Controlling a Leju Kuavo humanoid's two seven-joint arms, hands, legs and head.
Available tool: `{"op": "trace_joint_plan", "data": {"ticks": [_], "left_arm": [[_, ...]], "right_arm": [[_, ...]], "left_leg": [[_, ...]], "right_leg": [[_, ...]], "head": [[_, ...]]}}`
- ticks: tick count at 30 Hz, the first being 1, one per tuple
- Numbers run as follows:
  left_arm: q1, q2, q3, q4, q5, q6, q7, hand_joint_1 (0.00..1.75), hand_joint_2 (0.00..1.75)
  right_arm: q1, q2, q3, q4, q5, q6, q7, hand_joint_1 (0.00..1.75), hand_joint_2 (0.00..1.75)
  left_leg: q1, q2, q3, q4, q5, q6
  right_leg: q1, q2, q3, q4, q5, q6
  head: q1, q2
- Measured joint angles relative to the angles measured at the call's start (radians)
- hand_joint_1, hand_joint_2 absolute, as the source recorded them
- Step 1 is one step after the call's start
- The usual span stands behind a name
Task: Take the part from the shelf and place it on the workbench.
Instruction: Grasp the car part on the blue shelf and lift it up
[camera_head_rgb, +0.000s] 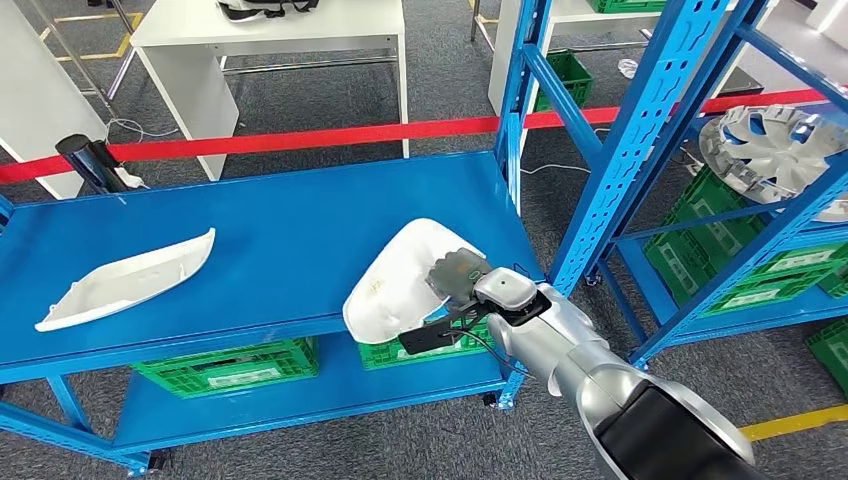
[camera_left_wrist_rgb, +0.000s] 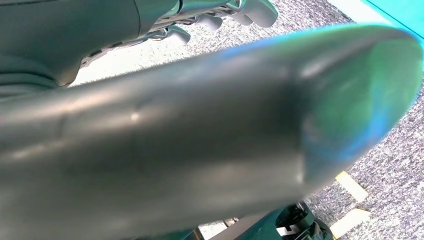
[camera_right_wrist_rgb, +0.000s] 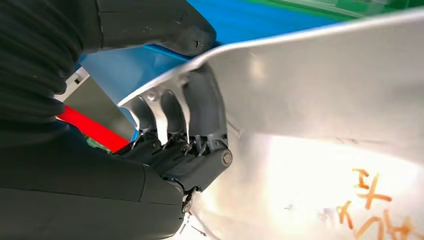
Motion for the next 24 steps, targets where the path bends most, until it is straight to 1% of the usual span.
{"op": "trace_joint_plan", "data": {"ticks": [3, 7, 12, 14, 17, 24], "left_arm": [[0.001, 0.000, 0.000, 0.000, 0.000, 0.000, -0.001, 0.00, 0.00], [0.001, 0.000, 0.000, 0.000, 0.000, 0.009, -0.010, 0.00, 1.75], [0.002, 0.000, -0.001, 0.000, -0.012, 0.078, -0.064, 0.00, 1.75], [0.002, 0.000, -0.001, 0.000, -0.012, 0.092, -0.081, 0.00, 1.75], [0.002, 0.000, -0.001, 0.000, -0.009, 0.092, -0.100, 0.00, 1.75], [-0.002, 0.003, 0.000, 0.000, 0.011, 0.075, -0.112, 0.00, 1.75]], "right_arm": [[0.000, -0.002, 0.000, 0.000, 0.000, 0.000, 0.000, 1.75, 1.75], [0.001, -0.004, 0.000, 0.000, -0.001, -0.001, 0.000, 1.75, 1.75], [0.003, -0.014, 0.000, 0.002, -0.013, -0.014, -0.001, 1.75, 1.75], [0.005, -0.020, 0.000, 0.003, -0.017, -0.022, -0.002, 1.75, 1.75], [0.007, -0.028, 0.000, 0.003, -0.021, -0.032, -0.002, 1.75, 1.75], [0.006, -0.035, 0.000, 0.003, -0.026, -0.035, -0.001, 1.75, 1.75]], "left_leg": [[0.000, 0.000, 0.000, 0.000, 0.001, 0.000], [0.000, 0.000, 0.000, 0.000, 0.001, -0.001], [0.000, 0.000, 0.000, 0.000, 0.001, -0.001], [0.000, 0.000, 0.000, 0.000, 0.001, -0.001], [0.000, 0.000, 0.000, 0.000, 0.001, 0.000], [0.000, 0.000, -0.001, 0.000, 0.002, 0.000]], "right_leg": [[0.000, 0.000, 0.000, 0.000, 0.001, 0.000], [0.000, 0.000, 0.000, 0.000, 0.001, 0.000], [0.000, 0.000, -0.001, 0.000, 0.001, 0.000], [0.000, 0.000, -0.001, 0.000, 0.001, 0.000], [0.000, 0.000, -0.001, 0.000, 0.001, 0.000], [0.000, 0.000, -0.001, 0.000, 0.002, 0.001]], "head": [[0.000, 0.000], [0.000, 0.000], [0.000, 0.000], [0.000, 0.000], [0.000, 0.000], [0.000, 0.000]]}}
